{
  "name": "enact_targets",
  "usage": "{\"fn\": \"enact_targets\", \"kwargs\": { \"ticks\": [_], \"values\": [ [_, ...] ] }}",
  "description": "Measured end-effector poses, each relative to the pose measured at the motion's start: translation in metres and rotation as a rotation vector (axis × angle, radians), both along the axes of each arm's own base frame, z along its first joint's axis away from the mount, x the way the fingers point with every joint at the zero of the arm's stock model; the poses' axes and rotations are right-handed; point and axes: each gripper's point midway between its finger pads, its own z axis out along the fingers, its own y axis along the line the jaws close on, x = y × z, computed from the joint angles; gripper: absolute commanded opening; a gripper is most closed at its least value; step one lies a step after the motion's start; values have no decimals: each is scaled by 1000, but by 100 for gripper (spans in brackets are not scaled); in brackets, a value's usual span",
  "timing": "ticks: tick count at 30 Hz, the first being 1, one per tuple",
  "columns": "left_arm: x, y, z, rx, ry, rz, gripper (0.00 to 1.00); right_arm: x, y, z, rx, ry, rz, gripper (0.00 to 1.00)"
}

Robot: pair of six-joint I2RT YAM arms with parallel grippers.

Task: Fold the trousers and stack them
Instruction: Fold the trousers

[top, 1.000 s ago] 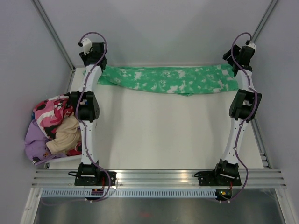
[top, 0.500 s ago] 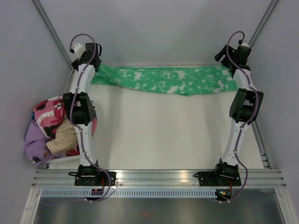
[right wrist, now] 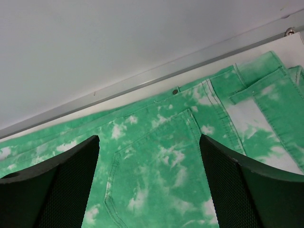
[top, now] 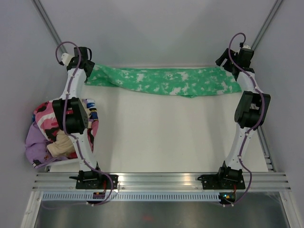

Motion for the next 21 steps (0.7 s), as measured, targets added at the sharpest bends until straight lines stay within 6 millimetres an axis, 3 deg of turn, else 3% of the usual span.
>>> {"fn": "enact_targets", "kwargs": {
  "ticks": [7,11,21],
  "values": [
    [9,-26,-58,-162,40,12,42,-1,-1,-2,0,7,-5,92],
    [26,-25,-76,-179,6,28,42,-2,-2,-4,5,17,-14,92],
    [102,-4,-100,-199,-224,104,54,-7,-4,-12,9,58,-51,92]
  ]
}}
